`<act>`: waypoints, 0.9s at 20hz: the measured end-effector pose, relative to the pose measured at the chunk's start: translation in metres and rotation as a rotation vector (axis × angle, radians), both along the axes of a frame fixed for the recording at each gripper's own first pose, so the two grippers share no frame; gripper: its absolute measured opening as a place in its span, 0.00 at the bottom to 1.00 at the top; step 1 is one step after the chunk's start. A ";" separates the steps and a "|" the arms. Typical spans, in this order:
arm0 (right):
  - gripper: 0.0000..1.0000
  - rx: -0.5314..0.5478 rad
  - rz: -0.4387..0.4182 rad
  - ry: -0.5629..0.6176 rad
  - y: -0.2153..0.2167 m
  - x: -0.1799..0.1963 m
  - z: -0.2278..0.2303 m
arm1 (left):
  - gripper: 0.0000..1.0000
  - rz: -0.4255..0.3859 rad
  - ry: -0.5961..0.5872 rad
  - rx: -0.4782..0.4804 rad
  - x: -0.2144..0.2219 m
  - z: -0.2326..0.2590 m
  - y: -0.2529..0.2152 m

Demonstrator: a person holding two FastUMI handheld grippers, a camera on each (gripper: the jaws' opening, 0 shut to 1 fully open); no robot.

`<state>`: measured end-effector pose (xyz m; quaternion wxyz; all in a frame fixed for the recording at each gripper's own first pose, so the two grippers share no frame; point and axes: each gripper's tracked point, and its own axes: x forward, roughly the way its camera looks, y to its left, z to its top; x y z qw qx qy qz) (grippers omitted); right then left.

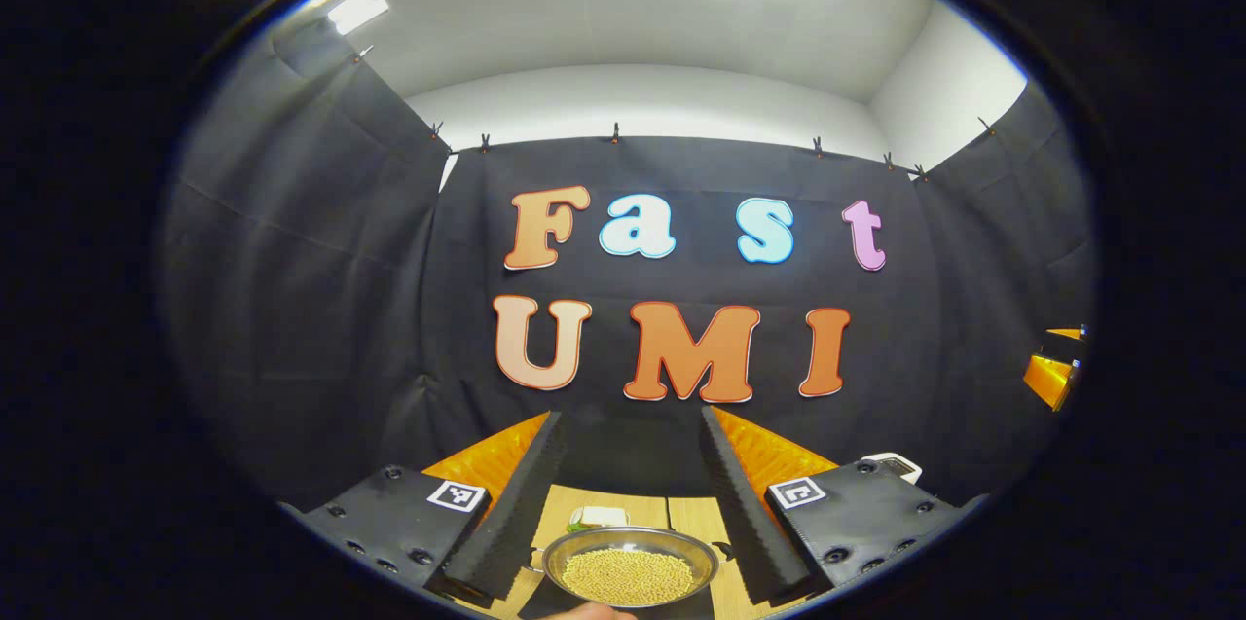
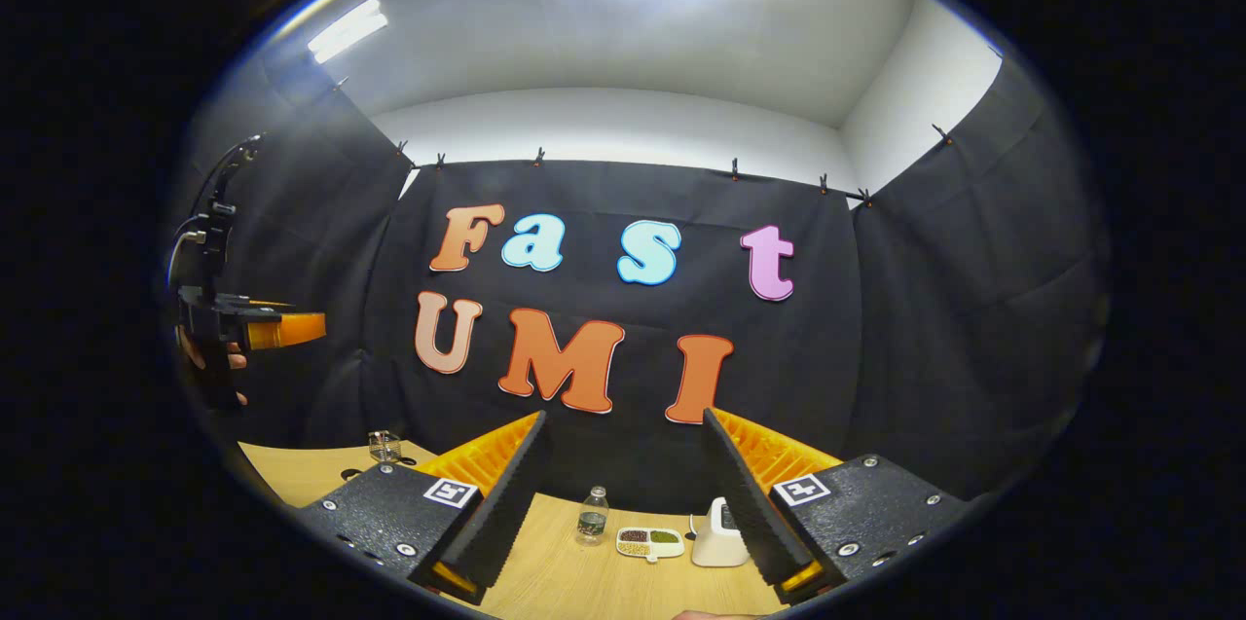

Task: First push the handle of the pot to place it horizontally, then grasp the pot with both hands and set it on the induction cooktop.

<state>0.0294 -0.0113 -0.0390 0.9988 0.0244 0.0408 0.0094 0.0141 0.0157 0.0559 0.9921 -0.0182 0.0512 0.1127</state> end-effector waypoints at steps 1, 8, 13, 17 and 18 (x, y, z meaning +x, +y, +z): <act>0.95 0.011 0.004 -0.006 0.001 0.000 0.001 | 0.93 0.005 -0.001 0.010 0.000 0.001 0.001; 0.95 0.053 0.035 -0.058 -0.005 -0.003 0.022 | 0.93 0.039 -0.048 0.011 -0.003 0.011 0.009; 0.95 0.048 0.036 -0.075 -0.003 0.005 0.026 | 0.88 0.038 -0.049 0.031 -0.004 0.013 0.015; 0.95 0.030 0.035 -0.082 0.003 0.008 0.028 | 0.93 0.015 -0.059 0.070 -0.002 0.020 0.009; 0.95 0.030 0.034 -0.085 0.003 0.008 0.028 | 0.93 0.004 -0.059 0.079 -0.001 0.021 0.007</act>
